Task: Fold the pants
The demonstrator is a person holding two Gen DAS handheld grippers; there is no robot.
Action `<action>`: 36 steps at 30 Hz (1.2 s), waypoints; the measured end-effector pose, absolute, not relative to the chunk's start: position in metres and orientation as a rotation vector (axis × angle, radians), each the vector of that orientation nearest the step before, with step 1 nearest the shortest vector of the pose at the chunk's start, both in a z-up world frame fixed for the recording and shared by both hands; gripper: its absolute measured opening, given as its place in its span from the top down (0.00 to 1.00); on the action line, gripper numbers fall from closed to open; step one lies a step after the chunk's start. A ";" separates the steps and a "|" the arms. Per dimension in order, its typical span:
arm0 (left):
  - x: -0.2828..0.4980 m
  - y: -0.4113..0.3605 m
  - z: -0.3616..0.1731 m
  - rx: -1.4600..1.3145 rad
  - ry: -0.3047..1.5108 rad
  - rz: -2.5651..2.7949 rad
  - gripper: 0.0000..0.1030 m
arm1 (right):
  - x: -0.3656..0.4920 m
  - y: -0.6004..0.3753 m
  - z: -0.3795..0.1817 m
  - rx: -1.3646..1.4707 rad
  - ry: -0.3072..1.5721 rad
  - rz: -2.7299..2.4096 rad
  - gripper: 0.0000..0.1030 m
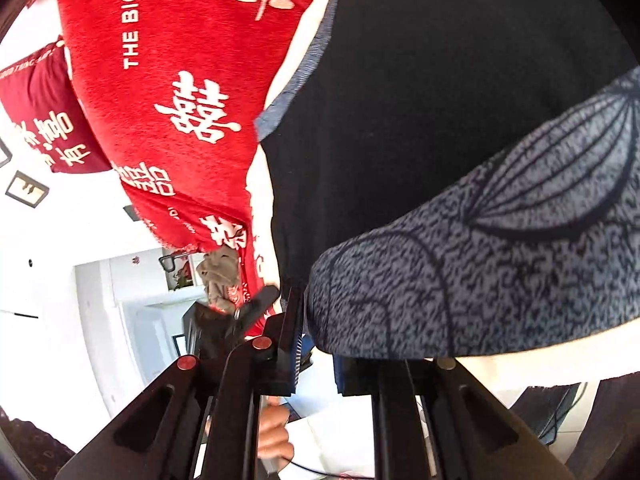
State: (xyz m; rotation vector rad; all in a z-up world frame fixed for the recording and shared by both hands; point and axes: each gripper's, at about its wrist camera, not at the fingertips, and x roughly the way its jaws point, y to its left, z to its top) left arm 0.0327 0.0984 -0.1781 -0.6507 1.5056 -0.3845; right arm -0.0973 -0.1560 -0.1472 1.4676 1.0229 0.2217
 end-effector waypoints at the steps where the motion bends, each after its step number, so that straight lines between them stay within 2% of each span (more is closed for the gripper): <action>1: 0.035 0.098 -0.180 -0.663 1.495 -0.374 0.09 | -0.097 -0.156 -0.148 1.461 1.028 0.226 0.86; 2: 0.037 0.097 -0.182 -0.665 1.485 -0.365 0.36 | -0.097 -0.157 -0.149 1.453 1.036 0.233 0.86; 4: 0.040 0.096 -0.186 -0.657 1.497 -0.383 0.64 | -0.099 -0.158 -0.151 1.429 1.063 0.226 0.83; 5: 0.042 0.096 -0.186 -0.648 1.492 -0.391 0.71 | -0.103 -0.161 -0.155 1.418 1.077 0.219 0.82; 7: 0.043 0.095 -0.178 -0.614 1.474 -0.429 0.76 | -0.116 -0.166 -0.163 1.393 1.108 0.202 0.75; 9: 0.048 0.093 -0.167 -0.567 1.457 -0.461 0.76 | -0.131 -0.175 -0.170 1.368 1.123 0.183 0.51; 13: 0.061 0.085 -0.155 -0.521 1.459 -0.517 0.76 | -0.163 -0.200 -0.187 1.436 1.074 0.101 0.49; 20: 0.064 0.084 -0.148 -0.488 1.494 -0.552 0.76 | -0.198 -0.216 -0.226 1.787 0.756 0.042 0.49; 22: 0.064 0.081 -0.147 -0.448 1.498 -0.552 0.76 | -0.201 -0.217 -0.222 1.791 0.739 0.008 0.68; 23: 0.064 0.080 -0.148 -0.432 1.502 -0.548 0.76 | -0.201 -0.219 -0.217 1.779 0.744 -0.012 0.89; 24: 0.063 0.080 -0.150 -0.426 1.507 -0.542 0.76 | -0.200 -0.224 -0.209 1.747 0.779 -0.031 0.92; 28: 0.060 0.079 -0.150 -0.426 1.526 -0.492 0.76 | -0.174 -0.241 -0.153 1.486 0.933 0.043 0.93; 34: 0.082 0.067 -0.106 -0.474 1.449 -0.450 0.76 | -0.102 -0.275 -0.091 1.299 1.064 0.165 0.93; 36: 0.101 0.049 -0.092 -0.450 1.414 -0.467 0.76 | -0.066 -0.294 -0.083 1.238 1.103 0.196 0.90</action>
